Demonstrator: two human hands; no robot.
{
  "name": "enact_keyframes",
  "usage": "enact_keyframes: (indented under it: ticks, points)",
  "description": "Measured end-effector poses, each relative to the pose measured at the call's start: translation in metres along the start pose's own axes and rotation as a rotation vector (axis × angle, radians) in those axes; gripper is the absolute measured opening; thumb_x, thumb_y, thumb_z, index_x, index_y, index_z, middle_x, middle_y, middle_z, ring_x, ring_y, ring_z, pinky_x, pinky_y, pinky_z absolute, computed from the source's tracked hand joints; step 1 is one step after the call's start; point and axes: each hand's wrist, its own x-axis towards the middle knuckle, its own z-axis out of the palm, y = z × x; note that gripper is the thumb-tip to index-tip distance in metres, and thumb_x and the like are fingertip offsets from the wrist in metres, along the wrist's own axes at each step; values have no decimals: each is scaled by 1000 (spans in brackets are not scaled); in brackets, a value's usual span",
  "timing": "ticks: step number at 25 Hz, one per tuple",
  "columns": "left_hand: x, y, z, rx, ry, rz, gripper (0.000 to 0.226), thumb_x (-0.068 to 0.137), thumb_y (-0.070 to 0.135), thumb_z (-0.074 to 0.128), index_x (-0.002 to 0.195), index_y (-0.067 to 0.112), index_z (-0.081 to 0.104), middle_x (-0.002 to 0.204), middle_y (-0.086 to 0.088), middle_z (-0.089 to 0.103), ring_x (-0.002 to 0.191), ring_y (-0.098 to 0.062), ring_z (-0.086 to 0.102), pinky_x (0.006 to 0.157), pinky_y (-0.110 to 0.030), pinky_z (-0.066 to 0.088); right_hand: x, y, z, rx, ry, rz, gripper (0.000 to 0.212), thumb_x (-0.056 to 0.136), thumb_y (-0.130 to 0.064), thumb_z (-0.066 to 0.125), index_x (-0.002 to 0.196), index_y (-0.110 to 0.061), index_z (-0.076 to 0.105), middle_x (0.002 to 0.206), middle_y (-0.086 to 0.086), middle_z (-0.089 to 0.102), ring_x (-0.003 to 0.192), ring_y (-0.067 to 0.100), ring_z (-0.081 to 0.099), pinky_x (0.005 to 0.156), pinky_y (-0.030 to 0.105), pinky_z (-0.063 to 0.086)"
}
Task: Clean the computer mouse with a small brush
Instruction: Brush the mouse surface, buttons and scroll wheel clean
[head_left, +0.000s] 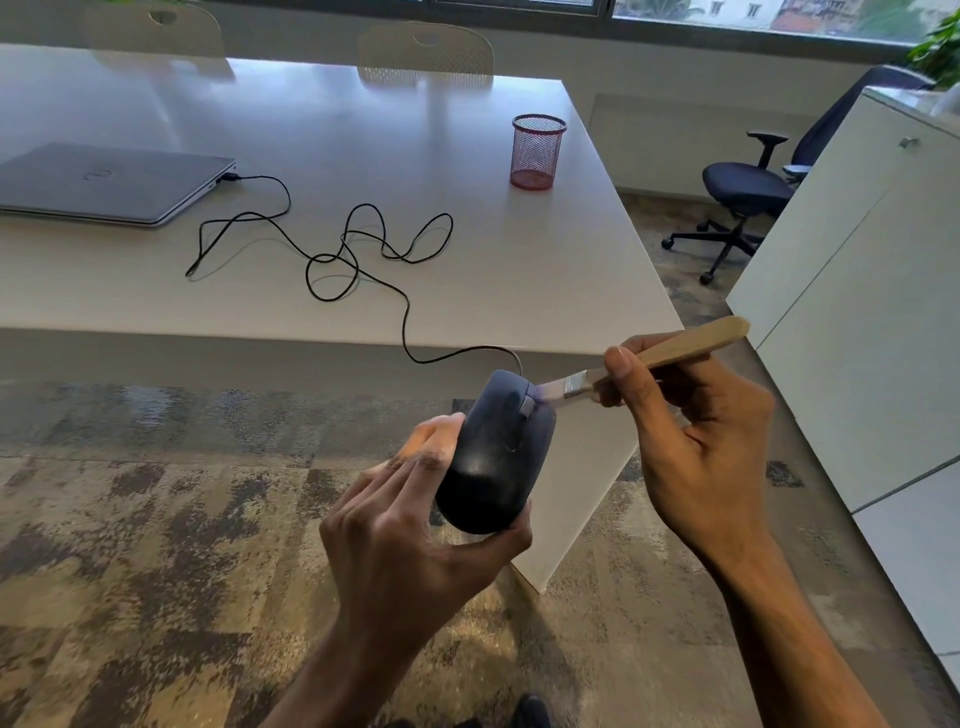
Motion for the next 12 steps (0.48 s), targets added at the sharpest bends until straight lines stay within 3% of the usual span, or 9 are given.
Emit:
enact_keyframes:
  ticks: [4, 12]
  points:
    - [0, 0, 0, -1, 2, 4, 66, 68, 56, 72, 113, 8, 66, 95, 2, 72, 79, -1, 60, 68, -28, 55, -5, -9, -4, 88, -80, -31, 10, 96, -22, 59, 92, -23, 68, 84, -23, 68, 74, 3, 71, 68, 17, 55]
    - [-1, 2, 1, -6, -7, 24, 68, 69, 58, 71, 114, 7, 67, 100, 2, 72, 83, -6, 65, 73, -24, 52, -1, -1, -4, -92, 26, -49, 7, 96, -23, 59, 98, -20, 65, 86, -25, 64, 77, -1, 70, 69, 15, 57]
